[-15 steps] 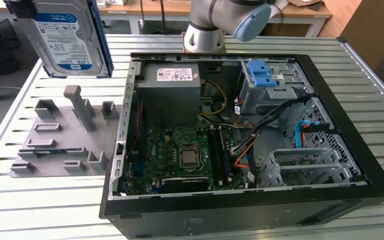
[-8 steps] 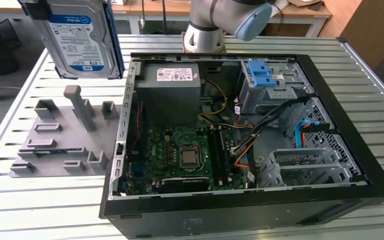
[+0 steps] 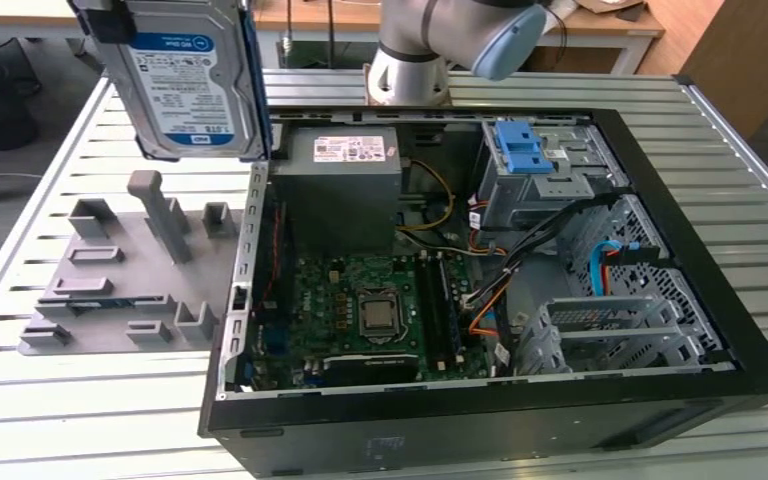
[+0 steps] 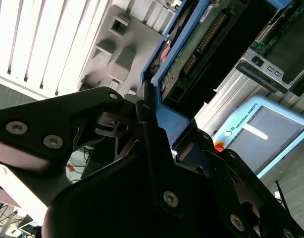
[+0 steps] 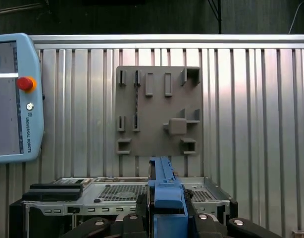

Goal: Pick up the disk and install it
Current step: 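Pick up the disk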

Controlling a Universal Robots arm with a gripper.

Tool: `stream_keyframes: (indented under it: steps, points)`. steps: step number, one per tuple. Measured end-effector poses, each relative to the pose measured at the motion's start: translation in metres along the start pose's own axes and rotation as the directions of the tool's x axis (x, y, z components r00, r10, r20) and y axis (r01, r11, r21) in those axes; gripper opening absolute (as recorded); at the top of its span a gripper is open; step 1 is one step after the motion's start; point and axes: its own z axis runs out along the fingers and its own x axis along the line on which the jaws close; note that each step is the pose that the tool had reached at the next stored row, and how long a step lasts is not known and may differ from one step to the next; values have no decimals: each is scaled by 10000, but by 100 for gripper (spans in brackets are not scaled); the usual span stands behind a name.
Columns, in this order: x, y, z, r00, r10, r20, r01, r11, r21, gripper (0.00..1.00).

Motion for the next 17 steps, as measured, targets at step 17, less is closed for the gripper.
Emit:
stream_keyframes:
  steps: [17]
  points:
    - [78, -491, -16, 10000, 1, -2, -1, 10000, -76, 36]
